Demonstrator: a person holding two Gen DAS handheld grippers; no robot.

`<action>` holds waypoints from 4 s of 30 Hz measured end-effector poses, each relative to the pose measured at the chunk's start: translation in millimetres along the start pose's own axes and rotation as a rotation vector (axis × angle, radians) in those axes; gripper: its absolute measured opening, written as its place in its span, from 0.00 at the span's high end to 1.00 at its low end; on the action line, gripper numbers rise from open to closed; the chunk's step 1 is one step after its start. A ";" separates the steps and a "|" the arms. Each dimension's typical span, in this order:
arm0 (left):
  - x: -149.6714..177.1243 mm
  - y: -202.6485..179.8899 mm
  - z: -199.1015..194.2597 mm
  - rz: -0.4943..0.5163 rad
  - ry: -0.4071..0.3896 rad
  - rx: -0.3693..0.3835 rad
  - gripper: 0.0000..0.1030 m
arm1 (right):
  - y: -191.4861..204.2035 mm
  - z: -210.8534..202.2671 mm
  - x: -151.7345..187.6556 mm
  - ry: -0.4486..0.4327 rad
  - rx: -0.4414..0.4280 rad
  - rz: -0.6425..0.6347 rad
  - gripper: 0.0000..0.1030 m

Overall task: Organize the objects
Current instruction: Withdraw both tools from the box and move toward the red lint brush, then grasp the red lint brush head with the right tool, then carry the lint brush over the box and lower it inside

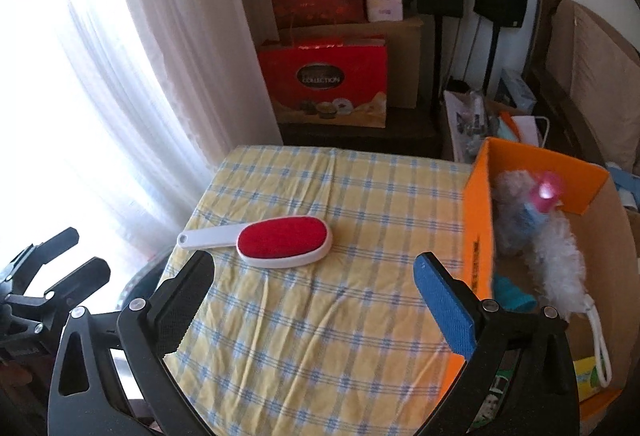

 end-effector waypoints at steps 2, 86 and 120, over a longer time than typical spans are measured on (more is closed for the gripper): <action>1.5 7.0 9.0 -0.017 0.018 -0.006 0.00 | 1.1 8.0 -0.4 0.007 0.003 -0.007 0.01; -25.2 -157.8 22.1 -0.075 0.077 0.327 0.21 | -130.0 -78.2 1.1 -0.090 0.011 0.294 0.31; 55.1 -319.4 53.1 0.176 0.247 0.411 0.22 | -312.1 -42.0 50.7 0.020 0.133 0.393 0.32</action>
Point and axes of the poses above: each gripper's, at about its wrist camera, not at the fingertips, and z roughly the way its jaws point, y to its left, x to its underside, the point moved 2 cm from there along z, roughly the way its jaws point, and after that the axes turned 5 degrees about -y, right-handed, at the moved point
